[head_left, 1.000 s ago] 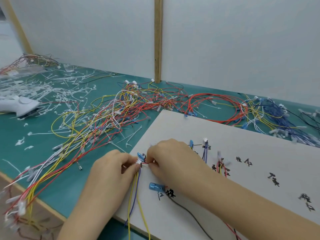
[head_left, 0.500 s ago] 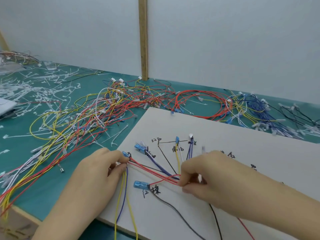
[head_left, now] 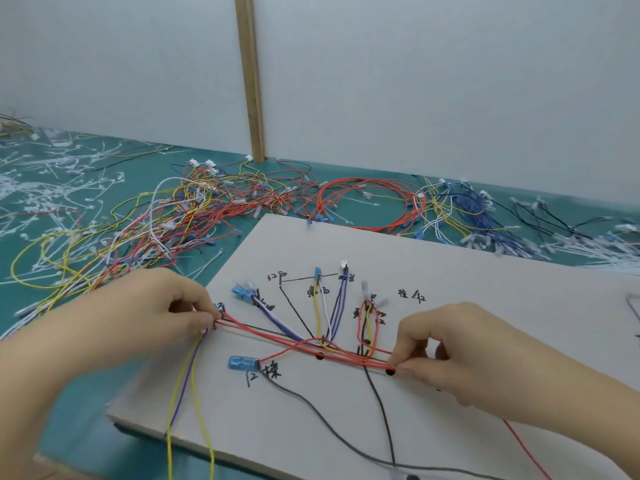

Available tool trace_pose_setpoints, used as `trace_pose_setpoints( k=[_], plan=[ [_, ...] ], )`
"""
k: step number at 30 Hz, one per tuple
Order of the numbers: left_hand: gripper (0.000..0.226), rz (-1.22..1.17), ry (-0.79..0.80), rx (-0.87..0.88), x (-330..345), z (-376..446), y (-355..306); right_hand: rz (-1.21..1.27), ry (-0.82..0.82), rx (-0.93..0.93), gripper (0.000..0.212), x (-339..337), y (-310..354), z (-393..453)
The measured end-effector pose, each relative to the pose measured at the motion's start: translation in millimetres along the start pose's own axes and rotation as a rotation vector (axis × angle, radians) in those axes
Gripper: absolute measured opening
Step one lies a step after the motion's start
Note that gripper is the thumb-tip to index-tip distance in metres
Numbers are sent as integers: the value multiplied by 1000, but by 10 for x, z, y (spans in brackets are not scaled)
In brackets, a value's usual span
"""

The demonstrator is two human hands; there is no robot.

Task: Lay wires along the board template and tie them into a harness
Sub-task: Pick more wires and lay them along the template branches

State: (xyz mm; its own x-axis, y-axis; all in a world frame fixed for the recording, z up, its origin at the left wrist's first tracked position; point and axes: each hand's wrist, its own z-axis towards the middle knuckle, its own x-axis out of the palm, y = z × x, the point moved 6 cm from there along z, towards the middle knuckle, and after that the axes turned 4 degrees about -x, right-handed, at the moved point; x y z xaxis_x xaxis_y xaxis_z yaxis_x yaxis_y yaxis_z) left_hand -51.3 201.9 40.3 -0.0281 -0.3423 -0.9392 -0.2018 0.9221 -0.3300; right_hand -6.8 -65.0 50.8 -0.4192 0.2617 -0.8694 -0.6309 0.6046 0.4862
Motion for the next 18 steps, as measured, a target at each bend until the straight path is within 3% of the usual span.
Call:
trace_pose_setpoints(
  k=[3, 7, 11, 18],
  plan=[
    [23, 91, 42, 67, -43, 88, -197, 16, -1, -8, 18, -1, 24, -10],
    [17, -97, -73, 330, -57, 87, -832, -5, 23, -25, 13, 40, 55, -22],
    [22, -69, 55, 591, 284, 90, -1389, -9, 25, -17, 9, 67, 36, -26],
    [17, -55, 114, 622, 495, 95, -1414, -20, -10, -19, 9, 78, -10, -1]
  ],
)
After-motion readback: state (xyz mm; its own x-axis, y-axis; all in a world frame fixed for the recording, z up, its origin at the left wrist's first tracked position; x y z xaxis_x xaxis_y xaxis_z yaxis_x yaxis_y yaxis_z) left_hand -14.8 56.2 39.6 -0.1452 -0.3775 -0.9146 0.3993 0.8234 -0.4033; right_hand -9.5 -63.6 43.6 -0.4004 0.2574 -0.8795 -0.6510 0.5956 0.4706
